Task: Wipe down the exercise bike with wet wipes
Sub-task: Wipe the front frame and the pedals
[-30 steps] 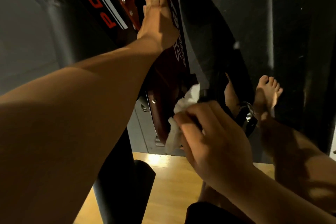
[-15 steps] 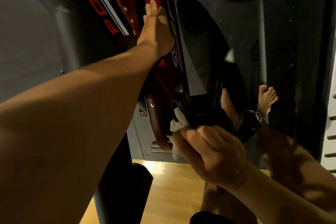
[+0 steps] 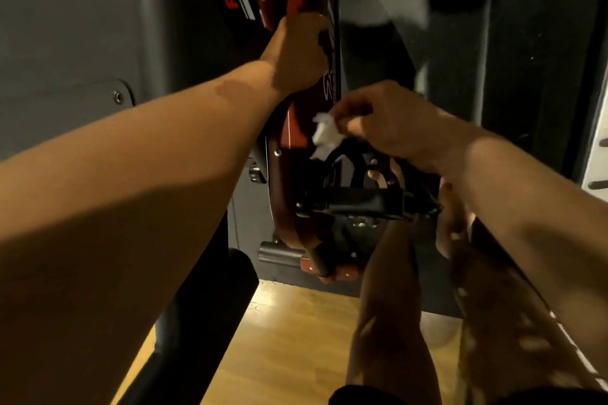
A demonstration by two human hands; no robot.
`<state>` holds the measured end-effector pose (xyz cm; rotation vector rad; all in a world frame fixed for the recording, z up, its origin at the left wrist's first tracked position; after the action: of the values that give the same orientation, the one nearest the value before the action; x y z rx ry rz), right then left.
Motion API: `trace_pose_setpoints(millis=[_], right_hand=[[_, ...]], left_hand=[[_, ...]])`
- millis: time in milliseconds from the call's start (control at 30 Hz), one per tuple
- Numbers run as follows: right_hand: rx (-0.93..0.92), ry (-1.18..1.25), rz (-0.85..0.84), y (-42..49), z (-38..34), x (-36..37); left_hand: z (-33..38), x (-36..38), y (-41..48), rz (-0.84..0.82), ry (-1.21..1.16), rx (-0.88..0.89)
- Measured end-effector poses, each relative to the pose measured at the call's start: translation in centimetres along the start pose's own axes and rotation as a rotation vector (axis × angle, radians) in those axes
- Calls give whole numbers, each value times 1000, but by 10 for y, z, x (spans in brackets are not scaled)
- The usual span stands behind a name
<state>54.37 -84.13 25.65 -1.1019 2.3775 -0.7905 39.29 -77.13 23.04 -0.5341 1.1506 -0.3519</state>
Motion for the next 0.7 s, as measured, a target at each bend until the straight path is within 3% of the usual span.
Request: trace_pose_setpoints(millis=[133,333,433,500,567,700], right_hand=[[99,476,123,62,13,-3],[11,321,50,97,13,19],[-38,270,-104,86,26,21],[-54,287,-92,88,24,16],[-75,296,-1,95,14,10],[-119,249,75,95,8,15]], left_hand=[[-1,-5,-34,119,-349,-122],[1,2,-85,467,-703,-140],[13,14,-122,553,-1021,-259],[25,19,-149,576,-1174,-215],[37,21,-179,571,-1114,-126],[52,51,-217,506,-868,-156]])
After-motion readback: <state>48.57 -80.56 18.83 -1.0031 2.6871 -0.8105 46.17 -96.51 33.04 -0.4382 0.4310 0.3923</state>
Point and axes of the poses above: each hand's wrist, its own y-axis towards the middle knuckle, its own x-axis out of the palm, z = x × y, the point moved 4 cm from there along y, towards the middle knuckle, and after that the axes turned 9 degrees about -y, right-handed, at the moved point
